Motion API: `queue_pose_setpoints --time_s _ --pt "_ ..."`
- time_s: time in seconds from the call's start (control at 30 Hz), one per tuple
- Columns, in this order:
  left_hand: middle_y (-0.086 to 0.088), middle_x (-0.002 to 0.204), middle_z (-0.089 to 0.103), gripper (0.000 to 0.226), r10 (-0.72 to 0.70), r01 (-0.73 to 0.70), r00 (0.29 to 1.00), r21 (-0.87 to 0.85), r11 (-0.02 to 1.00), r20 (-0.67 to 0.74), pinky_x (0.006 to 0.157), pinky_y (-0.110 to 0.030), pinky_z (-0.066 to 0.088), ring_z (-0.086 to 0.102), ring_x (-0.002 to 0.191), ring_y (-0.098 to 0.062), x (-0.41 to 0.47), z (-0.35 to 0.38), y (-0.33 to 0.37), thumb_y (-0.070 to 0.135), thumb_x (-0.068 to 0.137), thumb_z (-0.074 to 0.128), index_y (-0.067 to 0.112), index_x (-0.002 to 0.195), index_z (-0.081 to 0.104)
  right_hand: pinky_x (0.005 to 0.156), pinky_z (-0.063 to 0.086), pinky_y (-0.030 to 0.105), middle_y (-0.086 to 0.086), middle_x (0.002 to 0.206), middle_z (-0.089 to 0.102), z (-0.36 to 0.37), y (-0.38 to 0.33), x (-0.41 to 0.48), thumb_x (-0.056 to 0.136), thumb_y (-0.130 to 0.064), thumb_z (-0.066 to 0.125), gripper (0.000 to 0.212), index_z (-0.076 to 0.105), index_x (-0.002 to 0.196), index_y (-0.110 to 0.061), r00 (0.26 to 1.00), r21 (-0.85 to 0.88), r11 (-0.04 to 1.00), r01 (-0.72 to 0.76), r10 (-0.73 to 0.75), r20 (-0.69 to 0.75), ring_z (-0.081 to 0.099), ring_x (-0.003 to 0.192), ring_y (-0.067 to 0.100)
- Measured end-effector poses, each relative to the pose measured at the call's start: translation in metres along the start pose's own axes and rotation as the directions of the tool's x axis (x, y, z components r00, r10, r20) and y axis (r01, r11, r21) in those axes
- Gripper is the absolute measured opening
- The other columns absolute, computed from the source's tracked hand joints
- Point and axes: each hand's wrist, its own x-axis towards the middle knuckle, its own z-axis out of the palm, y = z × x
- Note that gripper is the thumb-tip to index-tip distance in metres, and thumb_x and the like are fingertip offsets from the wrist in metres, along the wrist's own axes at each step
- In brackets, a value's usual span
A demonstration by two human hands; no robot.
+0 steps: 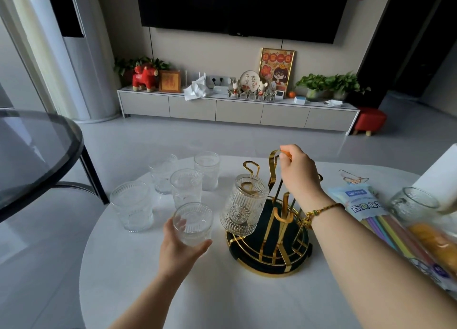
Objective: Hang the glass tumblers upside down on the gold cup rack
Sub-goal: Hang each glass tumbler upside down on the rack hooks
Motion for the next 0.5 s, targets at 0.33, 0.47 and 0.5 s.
queue_pose_setpoints --time_s 0.33,0.47,0.5 --pt "0.002 0.104 0.054 0.085 0.247 -0.249 0.964 0.011 0.968 0.095 0.081 -0.028 0.035 0.052 0.096 -0.018 0.008 -0.052 0.054 0.011 0.049 0.086 0.021 0.118 0.039 0.059 0.037 0.016 0.016 0.127 0.054 -0.002 0.004 0.001 0.093 -0.013 0.035 0.033 0.042 0.125 -0.008 0.998 0.012 1.0 0.009 -0.01 0.057 0.057 0.091 0.022" --pt "0.0 0.106 0.054 0.087 0.338 -0.362 0.927 0.157 0.919 0.16 0.084 -0.028 0.035 0.049 0.098 -0.019 0.031 -0.061 0.094 0.012 0.049 0.085 0.017 0.122 0.038 0.048 0.028 0.013 0.022 0.121 0.056 -0.003 0.008 0.003 0.092 -0.01 0.035 0.035 0.039 0.127 -0.01 0.993 0.089 0.995 -0.032 0.022 0.118 0.032 0.056 0.0" --pt "-0.003 0.11 0.055 0.088 0.353 -0.389 0.917 0.225 0.893 0.185 0.084 -0.03 0.037 0.049 0.101 -0.022 0.037 -0.062 0.104 0.014 0.049 0.085 0.017 0.123 0.037 0.048 0.027 0.013 0.022 0.12 0.056 -0.003 0.01 0.002 0.092 -0.01 0.035 0.035 0.039 0.127 -0.01 0.992 0.101 0.994 -0.037 0.024 0.126 0.029 0.055 -0.001"
